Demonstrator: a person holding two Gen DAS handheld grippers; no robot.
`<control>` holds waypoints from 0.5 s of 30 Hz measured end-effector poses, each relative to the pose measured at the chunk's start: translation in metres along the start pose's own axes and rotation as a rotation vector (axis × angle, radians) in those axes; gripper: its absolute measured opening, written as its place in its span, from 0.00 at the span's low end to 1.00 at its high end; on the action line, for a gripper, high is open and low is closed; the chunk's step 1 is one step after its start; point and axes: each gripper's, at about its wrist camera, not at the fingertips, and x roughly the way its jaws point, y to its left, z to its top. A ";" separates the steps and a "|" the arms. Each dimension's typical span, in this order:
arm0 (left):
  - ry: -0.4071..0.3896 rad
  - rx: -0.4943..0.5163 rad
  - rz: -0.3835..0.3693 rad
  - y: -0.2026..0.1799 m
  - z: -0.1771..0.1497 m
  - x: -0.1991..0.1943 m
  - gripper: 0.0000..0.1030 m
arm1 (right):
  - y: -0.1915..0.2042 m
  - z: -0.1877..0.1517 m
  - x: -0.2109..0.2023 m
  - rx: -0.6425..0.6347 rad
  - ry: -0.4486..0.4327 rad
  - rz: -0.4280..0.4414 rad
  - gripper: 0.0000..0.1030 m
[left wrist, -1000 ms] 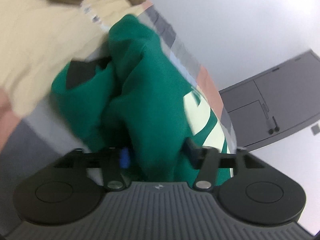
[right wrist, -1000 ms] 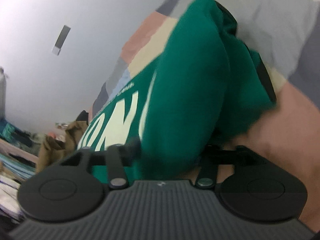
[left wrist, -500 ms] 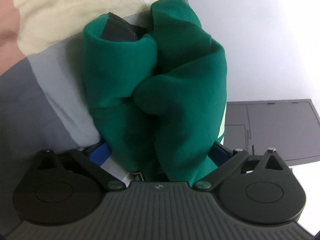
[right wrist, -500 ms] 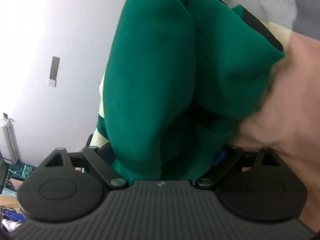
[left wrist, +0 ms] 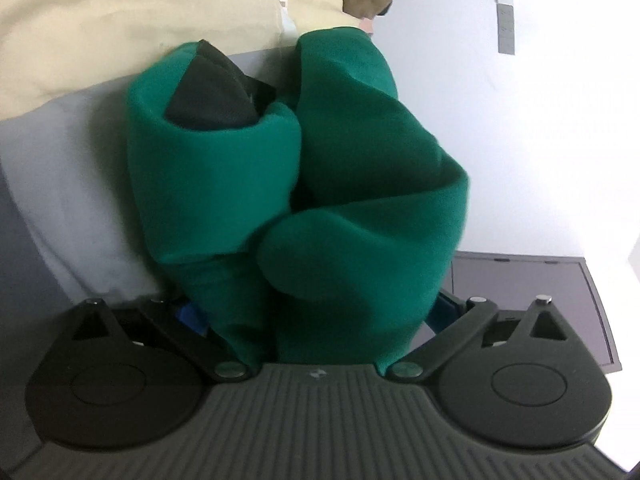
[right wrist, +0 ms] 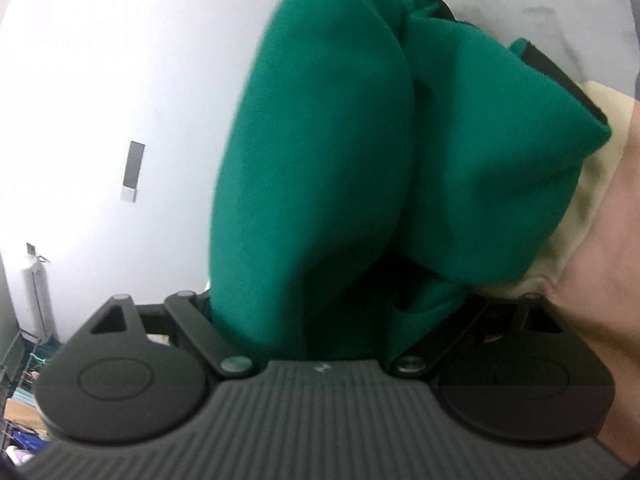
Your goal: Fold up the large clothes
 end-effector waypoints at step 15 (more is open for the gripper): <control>-0.031 0.164 0.078 -0.026 -0.021 0.008 0.68 | 0.037 -0.002 0.027 -0.200 0.014 -0.022 0.54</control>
